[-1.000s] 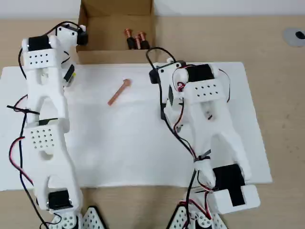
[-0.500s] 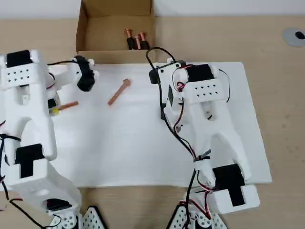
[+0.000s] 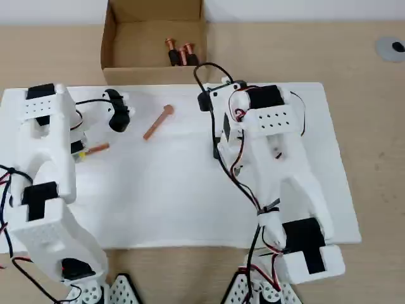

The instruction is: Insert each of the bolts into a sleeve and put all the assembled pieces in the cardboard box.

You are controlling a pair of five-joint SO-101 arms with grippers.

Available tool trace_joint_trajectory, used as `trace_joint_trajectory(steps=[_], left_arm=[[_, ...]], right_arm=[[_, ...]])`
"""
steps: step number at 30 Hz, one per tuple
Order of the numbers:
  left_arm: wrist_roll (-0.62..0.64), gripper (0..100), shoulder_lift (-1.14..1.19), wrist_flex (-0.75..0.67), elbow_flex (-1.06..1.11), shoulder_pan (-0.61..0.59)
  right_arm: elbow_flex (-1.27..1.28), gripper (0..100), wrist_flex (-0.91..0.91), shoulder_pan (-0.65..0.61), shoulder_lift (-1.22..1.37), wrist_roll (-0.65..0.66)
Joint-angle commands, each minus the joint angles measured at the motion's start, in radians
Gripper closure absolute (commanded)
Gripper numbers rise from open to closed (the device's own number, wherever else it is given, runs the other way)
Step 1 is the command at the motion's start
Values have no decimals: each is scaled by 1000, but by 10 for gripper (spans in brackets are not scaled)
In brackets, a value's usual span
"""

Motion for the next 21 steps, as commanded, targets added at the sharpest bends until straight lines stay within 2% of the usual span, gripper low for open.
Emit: trace_joint_trajectory(steps=[1,4,8,10,12,14,16,18,21], left_arm=[[-106,873,27,-40,-35,17],[-104,825,51,-37,-78,34],[-18,807,54,-29,-150,52],[91,807,53,25,-235,66],[267,807,45,104,-367,69],[525,807,33,189,-502,71],[870,807,22,299,-615,72],[1343,807,4,331,-634,41],[2059,807,-44,327,-486,-100]], right_arm=[[-2,724,-8,-15,-41,6],[-2,724,-8,-15,-41,6],[-2,724,-8,-15,-41,6],[-2,724,-8,-15,-41,6],[-2,724,-8,-15,-41,6],[-2,724,-8,-15,-41,6],[-2,724,-8,-15,-41,6],[-2,724,-9,-15,-41,6],[-2,724,-28,-15,-41,6]])
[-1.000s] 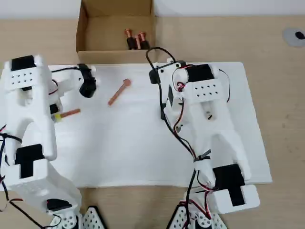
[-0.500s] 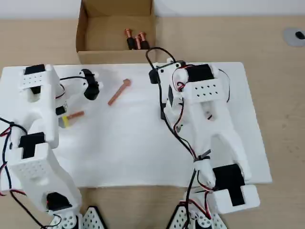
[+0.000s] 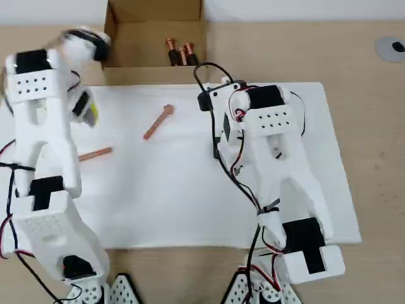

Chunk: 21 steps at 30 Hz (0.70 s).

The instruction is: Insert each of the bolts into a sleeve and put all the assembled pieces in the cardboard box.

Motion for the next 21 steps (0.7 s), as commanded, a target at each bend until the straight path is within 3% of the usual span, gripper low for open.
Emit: trace_joint_trajectory(steps=[1,2,4,9,15,21], left_arm=[[1148,807,-87,21,112,-118],[1278,807,-88,21,166,-115],[1405,807,-96,21,245,-94],[1468,805,-88,21,384,-34],[1754,803,-88,20,448,-28],[1832,803,-88,-31,427,-31]], right_arm=[[-2,724,-20,-16,-41,5],[-2,724,-21,-16,-41,5],[-2,724,-21,-16,-41,5],[-2,724,-23,-16,-41,6],[-2,724,-23,-18,-41,6],[-2,724,-20,-18,-41,6]])
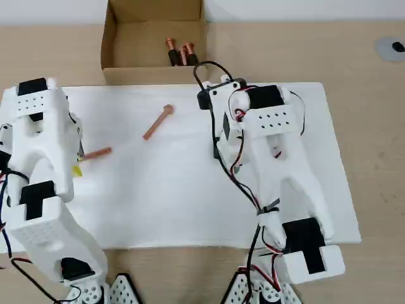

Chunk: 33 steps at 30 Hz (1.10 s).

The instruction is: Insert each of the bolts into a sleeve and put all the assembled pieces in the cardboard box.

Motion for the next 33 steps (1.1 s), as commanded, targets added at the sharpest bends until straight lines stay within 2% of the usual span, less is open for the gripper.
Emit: trace_joint_trajectory(steps=[1,13,22,33], left_arm=[[51,803,-50,-35,-18,6],[130,805,-48,-169,-2,-21],[123,806,-48,-358,173,-48],[123,807,-48,-364,187,-46]], right_arm=[[-2,724,-6,-18,-41,6],[-2,724,-3,-16,-41,6],[-2,724,-3,-16,-41,6],[-2,724,-3,-18,-41,6]])
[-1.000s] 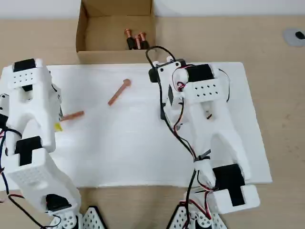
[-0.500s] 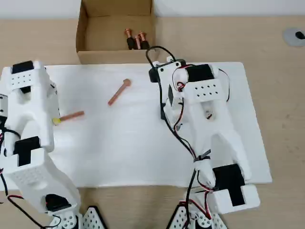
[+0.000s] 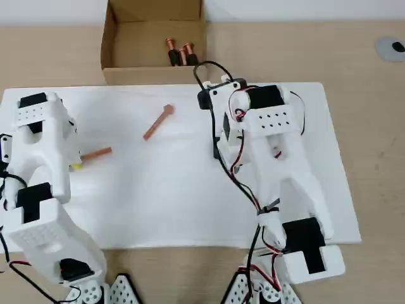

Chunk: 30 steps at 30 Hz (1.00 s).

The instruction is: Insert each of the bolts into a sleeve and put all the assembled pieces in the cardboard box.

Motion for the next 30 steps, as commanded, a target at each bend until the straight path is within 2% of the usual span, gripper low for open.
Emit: trace_joint_trajectory(steps=[1,5,8,12,17,21,30], left_arm=[[5,807,-39,-5,2,-11],[0,807,-39,-2,2,-11],[-64,809,-39,0,3,-11],[-147,864,-44,0,-8,-9],[-258,885,-47,0,-8,43],[-259,885,-47,0,-8,80],[-256,887,-48,-2,-11,74]], right_arm=[[-2,724,-3,-18,-41,6],[-2,724,-3,-18,-41,6],[-2,724,-3,-18,-41,6],[-2,724,-3,-19,-41,6],[-2,724,-3,-19,-41,6],[-2,724,-3,-19,-41,6],[-2,724,-3,-19,-41,6]])
